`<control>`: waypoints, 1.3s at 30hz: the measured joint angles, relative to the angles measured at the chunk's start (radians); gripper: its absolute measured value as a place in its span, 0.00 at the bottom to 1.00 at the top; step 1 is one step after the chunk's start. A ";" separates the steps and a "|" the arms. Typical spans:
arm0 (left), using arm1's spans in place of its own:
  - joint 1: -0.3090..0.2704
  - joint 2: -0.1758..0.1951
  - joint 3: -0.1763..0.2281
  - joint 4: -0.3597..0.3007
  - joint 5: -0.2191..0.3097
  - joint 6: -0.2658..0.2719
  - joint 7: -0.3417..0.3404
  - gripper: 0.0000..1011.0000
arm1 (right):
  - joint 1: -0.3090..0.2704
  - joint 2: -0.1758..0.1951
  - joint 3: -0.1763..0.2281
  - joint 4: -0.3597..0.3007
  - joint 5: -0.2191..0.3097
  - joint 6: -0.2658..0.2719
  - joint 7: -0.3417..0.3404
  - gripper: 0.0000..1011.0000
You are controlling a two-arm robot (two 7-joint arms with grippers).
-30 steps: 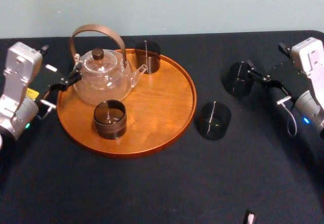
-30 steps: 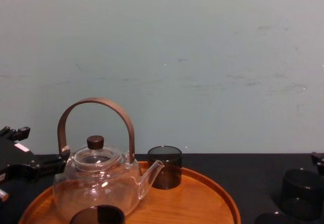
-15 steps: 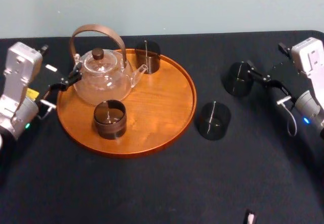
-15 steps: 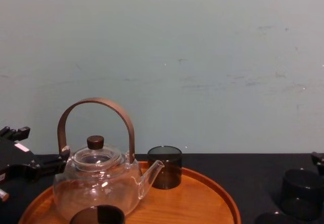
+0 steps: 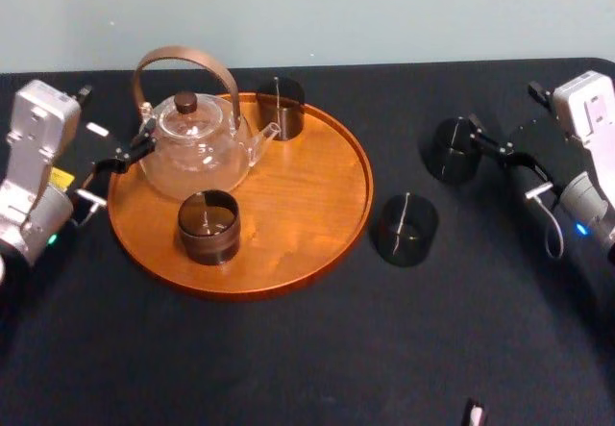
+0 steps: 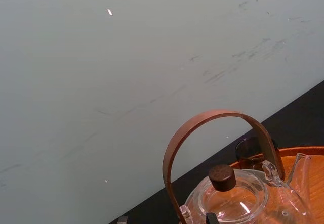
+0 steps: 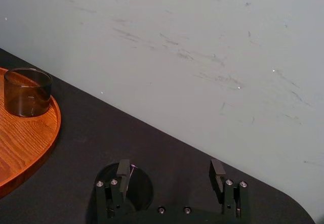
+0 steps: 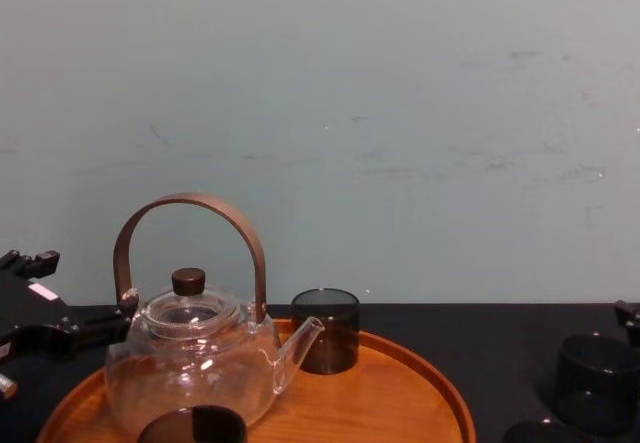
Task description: Pick up the glass from the table and place it on the tray.
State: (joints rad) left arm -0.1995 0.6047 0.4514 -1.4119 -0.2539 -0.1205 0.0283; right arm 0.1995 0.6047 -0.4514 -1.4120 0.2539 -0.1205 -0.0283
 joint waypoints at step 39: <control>0.000 0.000 0.000 0.000 0.000 0.000 0.000 0.99 | -0.298 0.046 0.070 -0.393 0.032 0.149 0.080 0.99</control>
State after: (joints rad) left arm -0.1996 0.6047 0.4514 -1.4120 -0.2539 -0.1205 0.0283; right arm -0.0988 0.6505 -0.3810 -1.8054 0.2863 0.0281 0.0513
